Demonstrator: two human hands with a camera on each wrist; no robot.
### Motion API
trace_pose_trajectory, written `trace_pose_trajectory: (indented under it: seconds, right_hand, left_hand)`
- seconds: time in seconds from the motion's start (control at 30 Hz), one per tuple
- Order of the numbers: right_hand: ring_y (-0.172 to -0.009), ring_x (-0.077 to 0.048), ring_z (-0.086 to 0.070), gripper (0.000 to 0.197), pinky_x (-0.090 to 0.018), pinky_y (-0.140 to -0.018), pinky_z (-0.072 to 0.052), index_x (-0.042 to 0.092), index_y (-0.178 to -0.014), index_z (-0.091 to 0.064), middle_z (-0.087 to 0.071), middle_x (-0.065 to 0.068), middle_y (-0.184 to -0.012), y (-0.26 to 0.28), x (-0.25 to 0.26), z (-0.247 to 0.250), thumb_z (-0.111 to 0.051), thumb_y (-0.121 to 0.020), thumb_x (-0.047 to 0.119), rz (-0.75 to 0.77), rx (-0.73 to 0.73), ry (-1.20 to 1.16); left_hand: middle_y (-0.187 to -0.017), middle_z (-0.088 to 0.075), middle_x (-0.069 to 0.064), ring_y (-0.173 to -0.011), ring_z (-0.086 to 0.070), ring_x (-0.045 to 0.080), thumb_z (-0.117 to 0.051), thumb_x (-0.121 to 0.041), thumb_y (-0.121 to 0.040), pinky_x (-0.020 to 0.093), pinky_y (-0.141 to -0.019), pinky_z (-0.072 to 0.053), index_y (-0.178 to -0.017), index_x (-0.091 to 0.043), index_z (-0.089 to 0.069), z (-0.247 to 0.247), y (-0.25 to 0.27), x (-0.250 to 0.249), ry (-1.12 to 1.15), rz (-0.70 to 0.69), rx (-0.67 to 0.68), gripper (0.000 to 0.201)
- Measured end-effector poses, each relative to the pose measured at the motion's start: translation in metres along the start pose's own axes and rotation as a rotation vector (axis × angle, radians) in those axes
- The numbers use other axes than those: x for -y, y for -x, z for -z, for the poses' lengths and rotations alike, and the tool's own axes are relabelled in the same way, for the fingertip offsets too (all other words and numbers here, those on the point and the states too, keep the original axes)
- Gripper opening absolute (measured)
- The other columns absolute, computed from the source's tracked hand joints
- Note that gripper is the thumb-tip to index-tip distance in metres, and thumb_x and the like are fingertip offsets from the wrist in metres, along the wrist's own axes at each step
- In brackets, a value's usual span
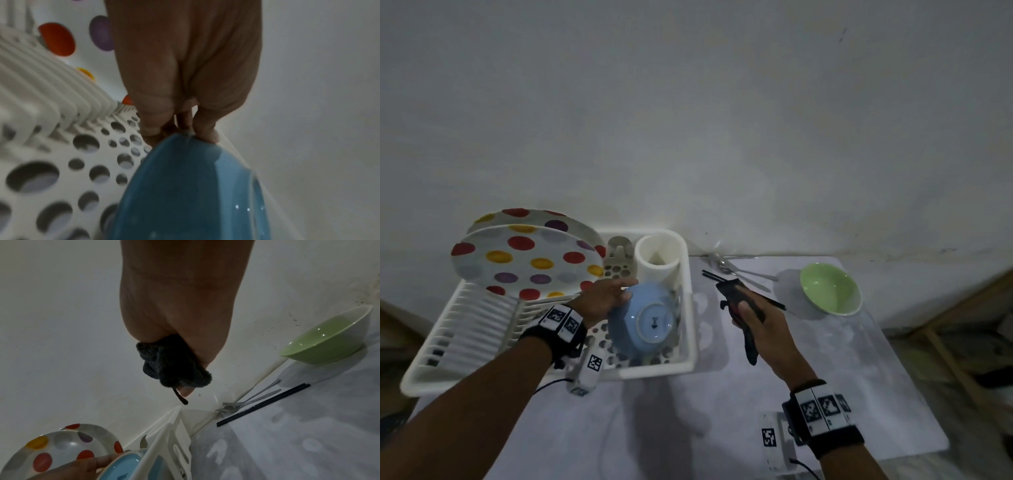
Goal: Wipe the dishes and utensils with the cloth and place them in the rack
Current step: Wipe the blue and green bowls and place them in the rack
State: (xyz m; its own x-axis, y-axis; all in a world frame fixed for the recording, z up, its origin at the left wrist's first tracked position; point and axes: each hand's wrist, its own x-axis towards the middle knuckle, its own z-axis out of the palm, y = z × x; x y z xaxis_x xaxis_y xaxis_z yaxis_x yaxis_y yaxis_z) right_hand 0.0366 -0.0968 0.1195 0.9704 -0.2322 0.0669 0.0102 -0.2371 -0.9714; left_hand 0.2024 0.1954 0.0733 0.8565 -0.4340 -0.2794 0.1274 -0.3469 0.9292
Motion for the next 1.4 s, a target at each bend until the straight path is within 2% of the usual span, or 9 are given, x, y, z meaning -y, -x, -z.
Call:
trace_pose_trajectory:
  seconds: [0.1,0.37,0.5,0.63,0.73,0.97,1.1,1.27,1.4]
  right_hand:
    - [-0.084,-0.023,-0.062,0.036,-0.056,-0.089,-0.052,0.052,-0.111,-0.065,-0.071,0.005,-0.098,-0.004,-0.003,-0.001,-0.051,-0.1,0.021,-0.022,0.002,0.01]
    - [-0.096,-0.037,-0.063,0.034,-0.052,-0.09,-0.053,0.053,-0.113,-0.062,-0.069,-0.008,-0.102,-0.011,-0.002,-0.01,-0.053,-0.099,0.023,-0.041,0.024,0.032]
    - [-0.091,-0.036,-0.064,0.029,-0.045,-0.086,-0.055,0.036,-0.122,-0.062,-0.07,-0.01,-0.1,-0.007,0.001,-0.014,-0.054,-0.098,0.022,-0.055,0.01,0.033]
    - [-0.074,-0.02,-0.06,0.029,-0.028,-0.069,-0.053,0.033,-0.124,-0.06,-0.07,-0.012,-0.089,0.005,0.01,-0.017,-0.054,-0.098,0.021,-0.053,-0.006,0.067]
    - [-0.066,-0.021,-0.052,0.029,-0.035,-0.061,-0.047,0.035,-0.123,-0.061,-0.062,-0.012,-0.078,0.02,0.015,-0.017,-0.054,-0.099,0.022,-0.054,-0.034,0.056]
    - [-0.064,-0.018,-0.05,0.029,-0.028,-0.056,-0.046,0.036,-0.119,-0.063,-0.064,0.008,-0.075,0.051,0.019,0.022,-0.052,-0.099,0.018,-0.016,-0.153,0.056]
    - [-0.07,-0.014,-0.054,0.03,-0.022,-0.064,-0.047,0.042,-0.112,-0.062,-0.065,-0.002,-0.078,0.054,0.003,0.068,-0.053,-0.099,0.016,-0.033,-0.249,0.033]
    - [-0.074,-0.03,-0.058,0.032,-0.037,-0.075,-0.05,0.046,-0.115,-0.062,-0.063,-0.027,-0.097,0.053,-0.03,0.138,-0.053,-0.099,0.02,-0.067,-0.342,0.053]
    - [-0.092,-0.04,-0.059,0.038,-0.048,-0.083,-0.054,0.05,-0.114,-0.062,-0.07,-0.001,-0.099,0.047,-0.052,0.193,-0.05,-0.1,0.017,-0.107,-0.353,0.087]
  left_hand:
    - [-0.103,-0.065,0.017,-0.091,-0.067,0.015,-0.054,-0.004,-0.096,0.028,-0.075,-0.055,-0.128,-0.004,-0.057,0.009,-0.016,0.0,-0.22,0.1,0.063,0.032]
    - [-0.088,-0.067,0.013,-0.075,-0.061,0.024,-0.055,-0.015,-0.095,0.035,-0.068,-0.053,-0.127,-0.012,-0.061,0.012,-0.025,0.006,-0.555,0.363,0.234,0.033]
    - [-0.126,-0.062,0.015,-0.103,-0.064,0.028,-0.059,-0.013,-0.092,0.042,-0.093,-0.055,-0.128,-0.009,-0.058,0.009,-0.019,0.001,-0.578,0.355,0.256,0.036]
    - [-0.095,-0.072,0.003,-0.071,-0.065,0.013,-0.061,-0.011,-0.091,0.024,-0.063,-0.057,-0.121,-0.007,-0.063,0.007,-0.012,-0.021,-0.464,0.256,0.249,0.03]
    - [-0.092,-0.071,0.003,-0.077,-0.066,0.016,-0.06,-0.007,-0.091,0.021,-0.061,-0.052,-0.115,-0.011,-0.062,-0.008,-0.001,-0.052,-0.332,0.151,0.221,0.024]
    - [-0.105,-0.071,0.012,-0.087,-0.068,0.018,-0.062,-0.014,-0.092,0.023,-0.071,-0.051,-0.111,-0.014,-0.063,-0.099,0.02,-0.1,-0.101,-0.025,0.282,0.019]
    - [-0.102,-0.069,0.008,-0.081,-0.069,0.016,-0.061,-0.013,-0.093,0.023,-0.07,-0.052,-0.115,-0.012,-0.062,-0.168,0.004,-0.116,-0.004,-0.034,0.315,0.022]
    - [-0.091,-0.064,0.007,-0.078,-0.066,0.024,-0.057,-0.011,-0.091,0.032,-0.069,-0.054,-0.119,-0.018,-0.06,-0.262,-0.047,-0.126,0.148,0.082,0.303,0.029]
    - [-0.103,-0.059,0.01,-0.08,-0.063,0.026,-0.05,-0.016,-0.095,0.033,-0.065,-0.055,-0.121,-0.028,-0.057,-0.326,-0.095,-0.125,0.205,0.204,0.294,0.03]
